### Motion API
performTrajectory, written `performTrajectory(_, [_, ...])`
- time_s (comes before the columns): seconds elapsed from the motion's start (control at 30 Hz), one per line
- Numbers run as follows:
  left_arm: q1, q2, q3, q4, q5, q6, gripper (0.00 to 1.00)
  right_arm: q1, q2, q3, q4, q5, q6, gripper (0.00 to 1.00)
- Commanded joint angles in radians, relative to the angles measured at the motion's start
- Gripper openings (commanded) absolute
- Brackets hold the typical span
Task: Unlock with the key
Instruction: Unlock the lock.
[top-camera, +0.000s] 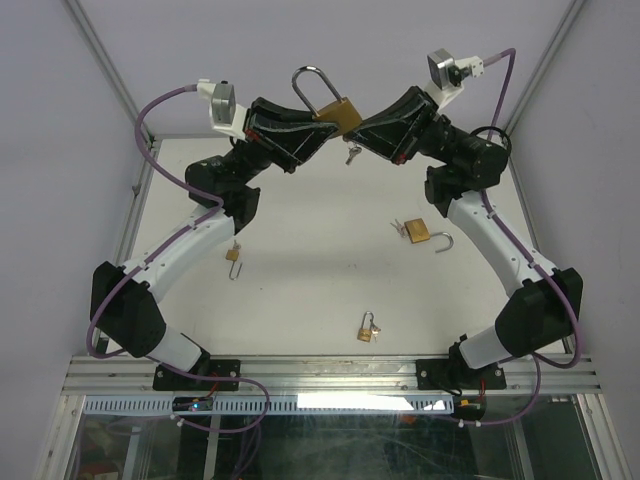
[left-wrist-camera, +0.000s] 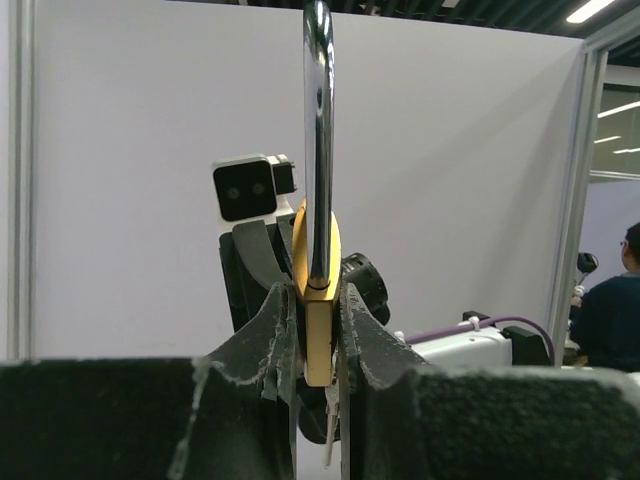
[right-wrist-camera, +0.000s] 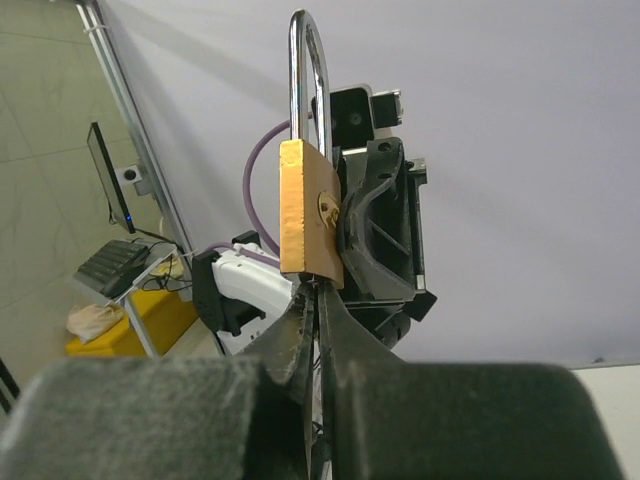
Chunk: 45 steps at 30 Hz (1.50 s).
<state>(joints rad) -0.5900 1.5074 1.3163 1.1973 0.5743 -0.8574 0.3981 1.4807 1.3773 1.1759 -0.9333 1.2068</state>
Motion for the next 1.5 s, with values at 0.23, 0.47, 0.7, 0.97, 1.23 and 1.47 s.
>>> performTrajectory(0.23, [-0.027, 0.016, 0.009, 0.133, 0.167, 0.015, 0.00, 0.065, 0.022, 0.137, 0.172, -0.083, 0.235, 0.00])
performTrajectory(0.47, [-0.027, 0.011, -0.005, 0.151, 0.210, 0.034, 0.00, 0.089, -0.013, 0.140, 0.055, -0.146, 0.194, 0.00])
performTrajectory(0.7, [-0.021, -0.029, -0.021, 0.093, 0.080, 0.058, 0.00, 0.090, -0.206, 0.021, -0.623, -0.024, -0.428, 0.35])
performTrajectory(0.97, [-0.014, -0.050, -0.038, 0.064, 0.059, 0.044, 0.00, 0.086, -0.303, 0.020, -0.925, 0.098, -0.783, 0.68])
performTrajectory(1.23, [-0.014, -0.055, -0.038, 0.064, 0.075, 0.037, 0.00, 0.066, -0.304, 0.044, -0.898, 0.136, -0.805, 0.45])
performTrajectory(1.47, [-0.013, -0.061, -0.040, 0.059, 0.085, 0.034, 0.00, 0.032, -0.296, 0.059, -0.837, 0.082, -0.756, 0.47])
